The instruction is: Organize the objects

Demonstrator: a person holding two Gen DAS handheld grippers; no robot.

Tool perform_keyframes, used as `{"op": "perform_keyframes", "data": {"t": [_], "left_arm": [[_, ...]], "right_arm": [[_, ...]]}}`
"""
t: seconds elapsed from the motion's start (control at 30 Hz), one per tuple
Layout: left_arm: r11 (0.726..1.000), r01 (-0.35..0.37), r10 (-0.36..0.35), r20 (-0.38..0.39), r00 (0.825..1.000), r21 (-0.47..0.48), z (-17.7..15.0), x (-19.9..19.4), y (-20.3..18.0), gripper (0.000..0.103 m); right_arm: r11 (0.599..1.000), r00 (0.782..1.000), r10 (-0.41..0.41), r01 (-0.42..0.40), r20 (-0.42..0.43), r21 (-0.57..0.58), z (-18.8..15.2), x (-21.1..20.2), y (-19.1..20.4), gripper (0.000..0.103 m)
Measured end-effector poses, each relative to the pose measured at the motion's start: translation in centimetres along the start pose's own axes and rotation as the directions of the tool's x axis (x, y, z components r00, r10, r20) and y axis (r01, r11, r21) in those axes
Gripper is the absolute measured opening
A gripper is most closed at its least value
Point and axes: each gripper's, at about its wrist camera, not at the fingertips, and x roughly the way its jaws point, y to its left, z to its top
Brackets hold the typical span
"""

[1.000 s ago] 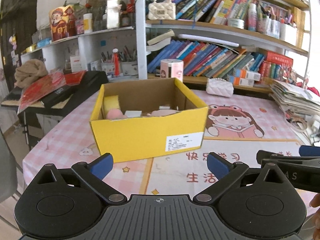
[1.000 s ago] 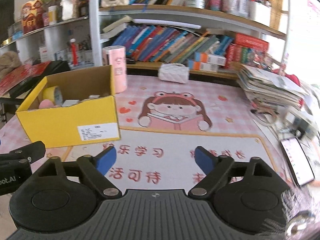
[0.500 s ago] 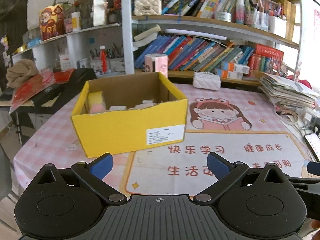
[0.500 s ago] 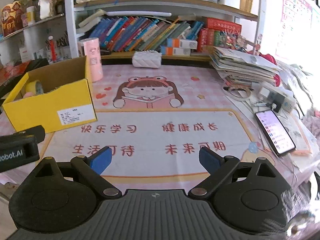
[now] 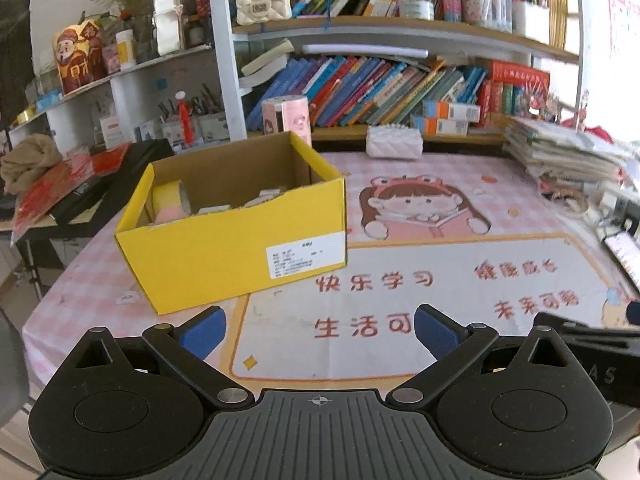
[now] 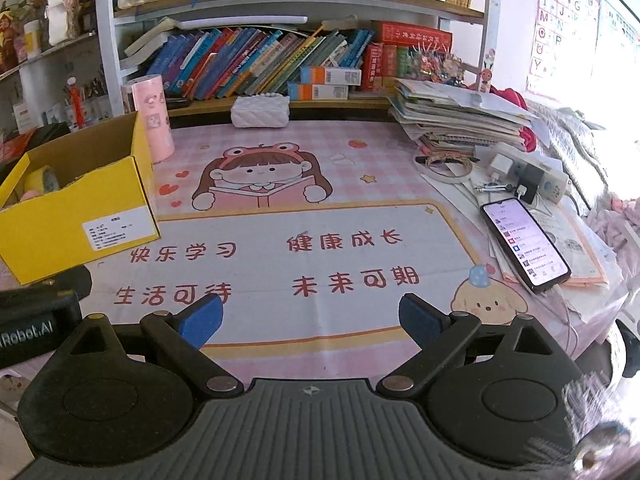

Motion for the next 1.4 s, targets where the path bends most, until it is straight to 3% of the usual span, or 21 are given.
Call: {"op": "perform_keyframes", "data": {"t": [0.63,1.4], "left_arm": [[0.996,-0.082,0.081,-0.052,0.995,-0.033,-0.9,0.4,-0.2,0.101],[0.996,-0.063,0.060,-0.058,0.997,-0.058,-0.8,0.8,0.6,0.101]], "right_arm": [[0.997,0.997,-0.058,0.056,-0.042,-0.046,-0.6,1.2,1.2,0.095],[0.993,0.994,-0.104,0.103,-0.026,-0.057,-0.4,1.0,2.1,0.094]]}}
